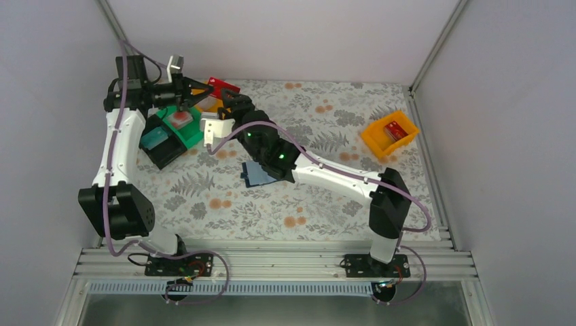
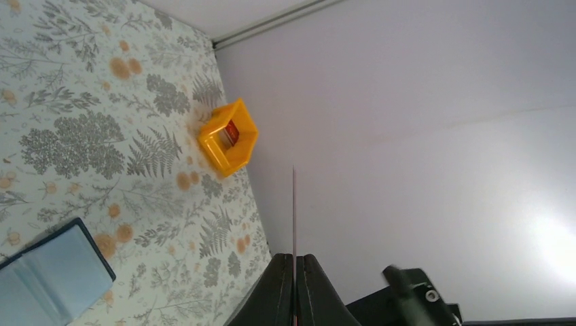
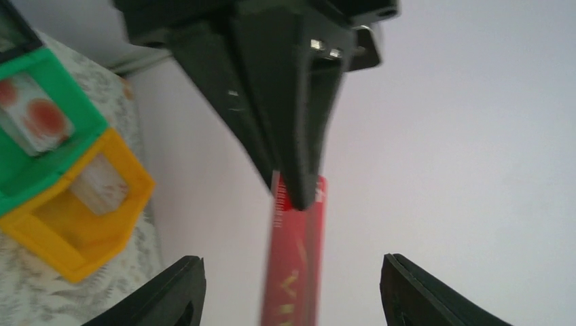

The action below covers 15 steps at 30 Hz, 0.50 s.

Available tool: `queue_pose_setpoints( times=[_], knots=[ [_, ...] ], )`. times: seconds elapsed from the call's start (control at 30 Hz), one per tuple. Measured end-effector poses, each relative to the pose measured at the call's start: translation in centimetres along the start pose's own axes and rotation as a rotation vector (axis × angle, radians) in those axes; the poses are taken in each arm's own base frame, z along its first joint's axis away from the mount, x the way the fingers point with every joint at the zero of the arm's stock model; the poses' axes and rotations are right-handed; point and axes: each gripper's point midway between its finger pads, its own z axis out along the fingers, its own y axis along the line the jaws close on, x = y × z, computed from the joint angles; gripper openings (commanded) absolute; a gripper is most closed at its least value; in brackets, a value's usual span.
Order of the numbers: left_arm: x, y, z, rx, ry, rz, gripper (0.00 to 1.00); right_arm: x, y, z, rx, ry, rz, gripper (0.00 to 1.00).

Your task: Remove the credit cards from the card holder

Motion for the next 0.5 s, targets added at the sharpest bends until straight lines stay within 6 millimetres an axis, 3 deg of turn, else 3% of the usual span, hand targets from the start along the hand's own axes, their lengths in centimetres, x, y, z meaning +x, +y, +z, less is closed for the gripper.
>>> queue_pose_setpoints(
  times=[0.13,0.33,0.5],
  knots=[
    [0.3,0.2,0.2,0.013,0.014,-0.016,0.02,0.5,-1.0,0.5,0.075,0.039,-0.057,0.44],
    [0.7,0.4,0.3,0.022,0.025,-0.036,0.02,1.6,1.0,1.7,0.072,0.095,-0.136,0.09],
    [1.0,0.8,0.4,0.028,0.029,-0.049,0.02,1.8,0.0,1.8,0.100,0.125,-0.138,0.04]
  ],
)
